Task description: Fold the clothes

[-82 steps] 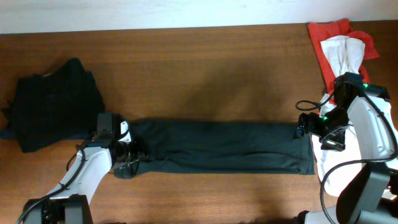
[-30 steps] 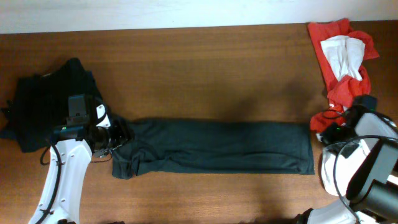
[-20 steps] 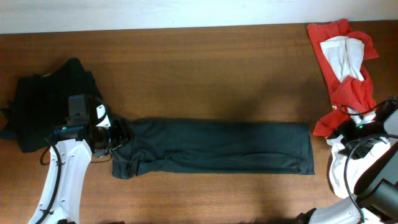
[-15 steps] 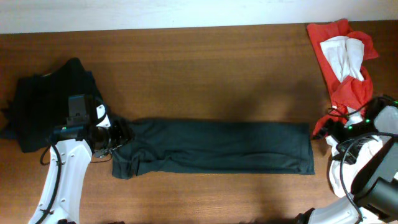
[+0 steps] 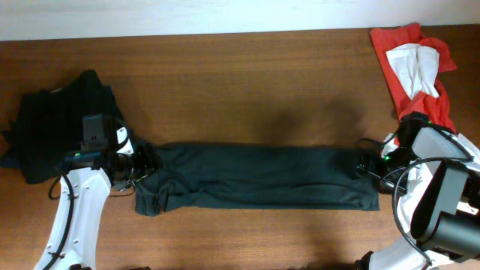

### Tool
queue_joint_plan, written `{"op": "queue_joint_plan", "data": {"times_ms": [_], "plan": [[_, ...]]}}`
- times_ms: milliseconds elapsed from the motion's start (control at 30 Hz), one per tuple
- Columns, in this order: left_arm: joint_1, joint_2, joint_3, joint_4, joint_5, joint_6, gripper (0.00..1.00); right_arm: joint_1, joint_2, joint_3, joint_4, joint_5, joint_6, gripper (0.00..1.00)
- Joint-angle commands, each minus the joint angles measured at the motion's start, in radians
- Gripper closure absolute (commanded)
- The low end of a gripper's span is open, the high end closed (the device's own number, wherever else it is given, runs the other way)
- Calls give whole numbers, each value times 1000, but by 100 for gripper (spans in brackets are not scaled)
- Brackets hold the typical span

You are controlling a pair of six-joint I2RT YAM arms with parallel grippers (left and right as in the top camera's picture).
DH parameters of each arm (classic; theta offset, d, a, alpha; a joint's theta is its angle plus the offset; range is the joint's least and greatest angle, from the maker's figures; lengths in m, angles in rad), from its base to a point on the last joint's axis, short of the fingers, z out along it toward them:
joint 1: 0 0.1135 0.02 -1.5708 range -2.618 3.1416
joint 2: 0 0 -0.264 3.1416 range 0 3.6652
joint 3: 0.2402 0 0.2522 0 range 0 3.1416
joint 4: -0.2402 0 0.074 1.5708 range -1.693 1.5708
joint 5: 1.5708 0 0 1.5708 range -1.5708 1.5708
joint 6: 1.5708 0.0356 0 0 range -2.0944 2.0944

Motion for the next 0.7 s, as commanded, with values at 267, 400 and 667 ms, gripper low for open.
{"op": "queue_joint_plan", "data": {"times_ms": [267,400,667], "plan": [[4,-3,2,-8,-11,16,27,46,19,49,-28,56,-10,96],[4,-3,2,-8,-11,16,27,46,18,199,-143,193,-8,96],[4,-3,2,-8,-11,16,26,127,16,380,-346,121,-37,96]]}}
